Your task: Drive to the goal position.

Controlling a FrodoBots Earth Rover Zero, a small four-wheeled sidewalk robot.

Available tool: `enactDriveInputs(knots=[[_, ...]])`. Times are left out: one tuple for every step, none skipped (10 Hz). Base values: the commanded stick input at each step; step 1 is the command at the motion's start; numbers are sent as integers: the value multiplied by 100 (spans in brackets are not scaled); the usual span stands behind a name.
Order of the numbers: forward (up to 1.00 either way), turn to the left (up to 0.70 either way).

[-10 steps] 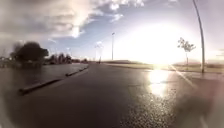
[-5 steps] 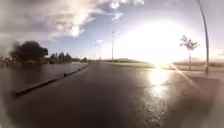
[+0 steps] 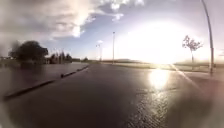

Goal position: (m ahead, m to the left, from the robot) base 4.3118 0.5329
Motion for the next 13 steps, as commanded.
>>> enactDriveInputs(knots=[[70,0],[70,0],[70,0],[70,0],[70,0],[70,0],[70,0],[70,0],[70,0],[70,0],[70,0],[70,0],[70,0]])
